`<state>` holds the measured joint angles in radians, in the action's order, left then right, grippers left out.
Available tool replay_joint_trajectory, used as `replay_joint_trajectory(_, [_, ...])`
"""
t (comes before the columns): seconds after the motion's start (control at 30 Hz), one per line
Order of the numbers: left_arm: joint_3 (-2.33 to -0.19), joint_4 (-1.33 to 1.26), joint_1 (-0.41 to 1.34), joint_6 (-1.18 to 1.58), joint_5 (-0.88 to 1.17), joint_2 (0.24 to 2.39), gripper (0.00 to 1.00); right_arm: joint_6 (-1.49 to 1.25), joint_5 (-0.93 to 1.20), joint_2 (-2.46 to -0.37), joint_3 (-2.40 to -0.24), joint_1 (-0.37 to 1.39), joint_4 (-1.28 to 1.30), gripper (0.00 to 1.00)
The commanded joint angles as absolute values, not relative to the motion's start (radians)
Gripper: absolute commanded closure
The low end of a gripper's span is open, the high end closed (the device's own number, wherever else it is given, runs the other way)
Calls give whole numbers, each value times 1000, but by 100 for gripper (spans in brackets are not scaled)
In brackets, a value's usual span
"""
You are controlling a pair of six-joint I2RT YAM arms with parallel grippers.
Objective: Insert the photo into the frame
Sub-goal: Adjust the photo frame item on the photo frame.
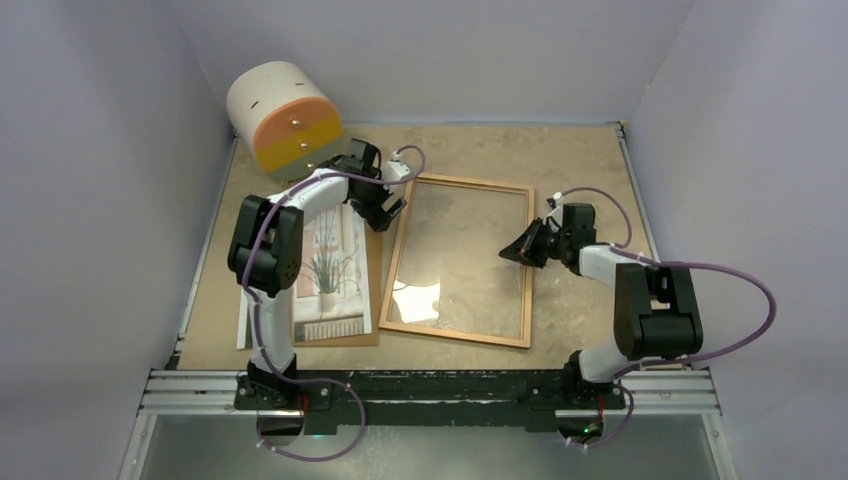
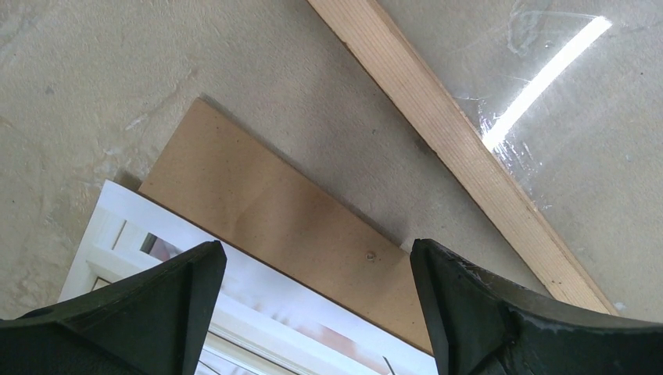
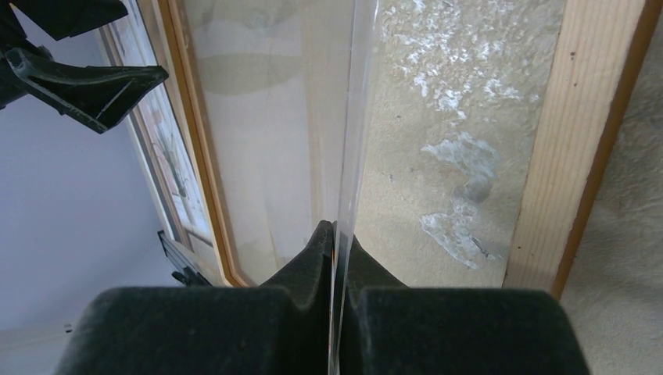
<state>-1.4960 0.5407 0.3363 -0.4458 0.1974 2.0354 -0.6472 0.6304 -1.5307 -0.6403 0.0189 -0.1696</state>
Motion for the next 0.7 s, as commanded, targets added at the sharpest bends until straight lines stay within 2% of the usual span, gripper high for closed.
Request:
replay_joint_trajectory(0.0, [-1506,529,340,-435,214,2035,6,-634,588,-1490,-627,14,-132,100])
replay_joint_trajectory(0.13, [-1501,525,345,-438,218,2037,6,-642,600,-1466,-610,14,-177,100])
replay_joint_trajectory(0.5, [-1493,520,364,-436,229,2064,7,-747,798,-1399,-530,14,-534,100])
replay_joint_trajectory(0.67, [-1490,519,365,-445,224,2075,8,-781,801,-1431,-526,14,-572,100])
